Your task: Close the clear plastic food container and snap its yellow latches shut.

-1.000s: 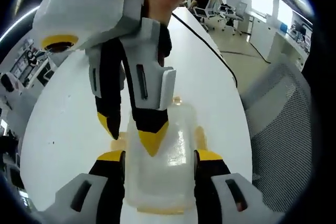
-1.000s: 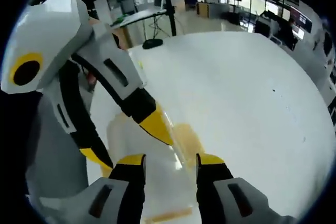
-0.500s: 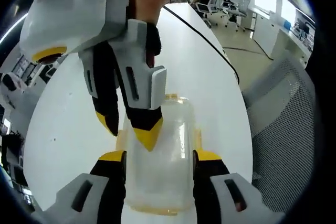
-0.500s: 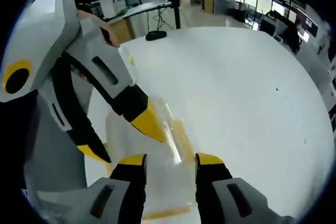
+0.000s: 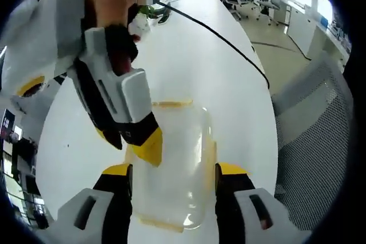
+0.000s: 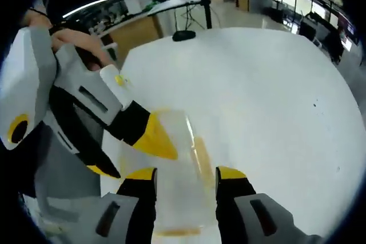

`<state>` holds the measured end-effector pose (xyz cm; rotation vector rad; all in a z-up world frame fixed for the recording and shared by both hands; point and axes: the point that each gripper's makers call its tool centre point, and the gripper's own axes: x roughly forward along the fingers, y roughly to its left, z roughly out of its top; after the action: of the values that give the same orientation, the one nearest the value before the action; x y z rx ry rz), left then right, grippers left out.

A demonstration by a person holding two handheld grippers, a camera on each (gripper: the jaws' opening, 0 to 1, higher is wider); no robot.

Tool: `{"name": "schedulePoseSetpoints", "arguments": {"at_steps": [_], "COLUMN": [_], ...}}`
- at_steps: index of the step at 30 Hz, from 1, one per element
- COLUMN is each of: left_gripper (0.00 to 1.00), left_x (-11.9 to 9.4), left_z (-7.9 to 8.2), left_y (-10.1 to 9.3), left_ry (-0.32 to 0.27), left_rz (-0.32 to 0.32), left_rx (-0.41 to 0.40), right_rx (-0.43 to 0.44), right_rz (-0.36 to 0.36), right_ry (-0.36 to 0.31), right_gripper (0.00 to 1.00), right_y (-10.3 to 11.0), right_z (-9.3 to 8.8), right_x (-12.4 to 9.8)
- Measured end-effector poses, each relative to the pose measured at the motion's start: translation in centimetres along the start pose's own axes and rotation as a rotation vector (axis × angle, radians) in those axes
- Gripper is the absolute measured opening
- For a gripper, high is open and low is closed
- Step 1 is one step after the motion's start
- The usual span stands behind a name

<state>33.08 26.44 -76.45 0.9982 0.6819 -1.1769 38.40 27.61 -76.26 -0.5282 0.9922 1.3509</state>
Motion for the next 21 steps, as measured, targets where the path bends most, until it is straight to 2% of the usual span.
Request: {"name": "schedulePoseSetpoints", "arguments": {"at_steps": [2, 5, 8, 12, 13, 21], "left_gripper": [0.6, 0.58, 0.58, 0.59, 0.6, 0.6], "left_x": [0.3, 0.4, 0.7, 1.3, 1.3, 1.3], "left_z": [-0.3, -0.7, -0.5, -0.6, -0.5, -0.5], "left_y": [-0.1, 0.1, 0.1, -0.1, 0.0, 0.3], "left_ry": [0.012, 0.028, 0.03, 0.041, 0.033, 0.003], "left_rz": [0.005, 0.018, 0.009, 0.001, 0.006, -0.015], "left_rx": [-0.026, 0.004, 0.001, 0.011, 0.023, 0.032], "right_rx": [0.005, -0.008, -0.011, 0.011, 0.034, 0.043], "right_rz": [0.022, 0.039, 0.061, 0.062, 0.077, 0.081], "right_ry": [0.008, 0.028, 0.039, 0.07, 0.063, 0.095], "right_gripper": [0.39, 0.39, 0.39, 0.36, 0.36, 0.35], "right_y": [0.1, 0.1, 0.1, -0.5, -0.2, -0.5], "right_z": [0.1, 0.1, 0.3, -0.4, -0.4, -0.7], "right_x": [0.3, 0.6, 1.0, 1.3, 1.1, 1.0]}}
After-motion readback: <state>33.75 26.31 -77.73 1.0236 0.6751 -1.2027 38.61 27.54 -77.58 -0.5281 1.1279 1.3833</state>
